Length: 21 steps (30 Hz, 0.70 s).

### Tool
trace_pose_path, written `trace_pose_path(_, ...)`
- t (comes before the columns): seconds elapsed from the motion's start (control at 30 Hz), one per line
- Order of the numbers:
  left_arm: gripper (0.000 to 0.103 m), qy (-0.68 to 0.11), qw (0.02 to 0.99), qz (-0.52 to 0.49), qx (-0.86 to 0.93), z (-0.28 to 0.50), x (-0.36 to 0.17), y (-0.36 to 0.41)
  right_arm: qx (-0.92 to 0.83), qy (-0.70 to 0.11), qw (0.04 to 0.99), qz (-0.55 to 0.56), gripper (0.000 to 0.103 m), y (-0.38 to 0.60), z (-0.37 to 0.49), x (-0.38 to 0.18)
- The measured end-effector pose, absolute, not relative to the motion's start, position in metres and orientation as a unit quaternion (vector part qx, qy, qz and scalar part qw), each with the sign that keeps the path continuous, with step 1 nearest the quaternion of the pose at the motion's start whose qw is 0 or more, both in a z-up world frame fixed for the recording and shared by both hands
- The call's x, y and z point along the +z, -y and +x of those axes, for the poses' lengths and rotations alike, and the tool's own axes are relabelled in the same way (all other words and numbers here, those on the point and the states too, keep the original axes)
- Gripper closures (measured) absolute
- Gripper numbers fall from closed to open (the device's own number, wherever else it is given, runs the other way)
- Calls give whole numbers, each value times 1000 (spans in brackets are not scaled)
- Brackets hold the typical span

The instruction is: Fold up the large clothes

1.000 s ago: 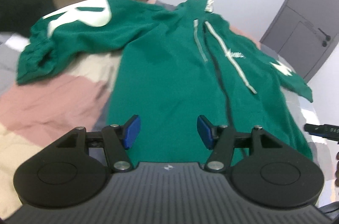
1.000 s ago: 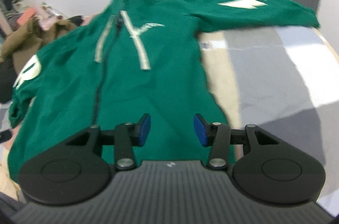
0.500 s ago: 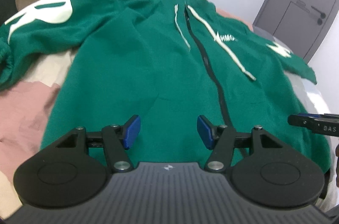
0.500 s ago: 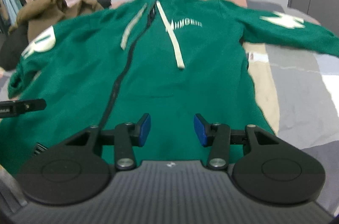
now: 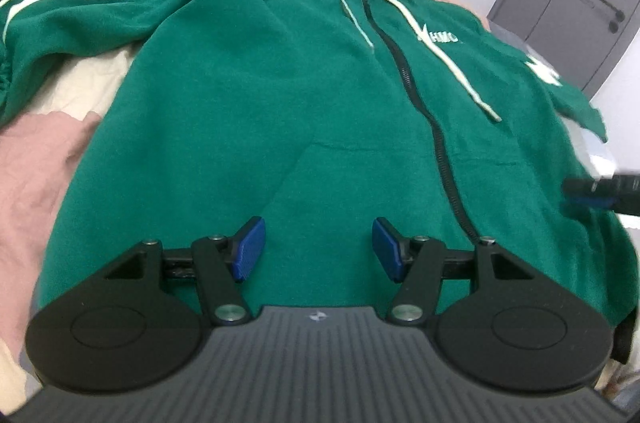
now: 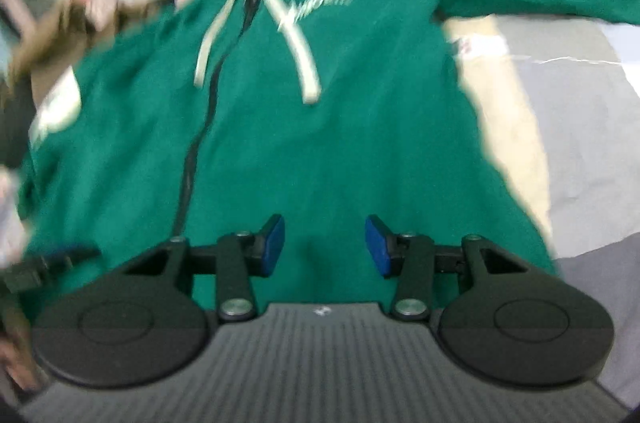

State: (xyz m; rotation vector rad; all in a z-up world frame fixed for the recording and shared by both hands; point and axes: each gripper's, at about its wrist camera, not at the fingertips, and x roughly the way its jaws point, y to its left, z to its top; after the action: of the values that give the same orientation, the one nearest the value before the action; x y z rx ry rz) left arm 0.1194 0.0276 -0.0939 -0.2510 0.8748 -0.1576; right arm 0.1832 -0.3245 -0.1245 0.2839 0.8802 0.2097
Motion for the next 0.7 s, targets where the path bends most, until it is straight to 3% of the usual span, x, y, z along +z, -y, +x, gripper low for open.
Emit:
trace_pose_path(0.07,38,-420,894,-132,-79,118,-92,-30,80,-399,897,170,45,347,184,-116)
trace_pose_path(0.13,38,-415,895,-140,-83,117,-90,-32,55,-376,904,197,27,371,190,-111)
trace_pose_path(0.23,38,-408,896,-147,-93,116,-87,-31,14,-351,907,233,18,410,204,-113)
trace_pose_path(0.47,36,-380,905,-155,-112,117,-83,-22,-54,-304,874,376,18,514,256,-167)
trace_pose_path(0.7,35,-367,907,-175,-109,139,-88,-13,-72,-209,879,423,18,583,328,-201)
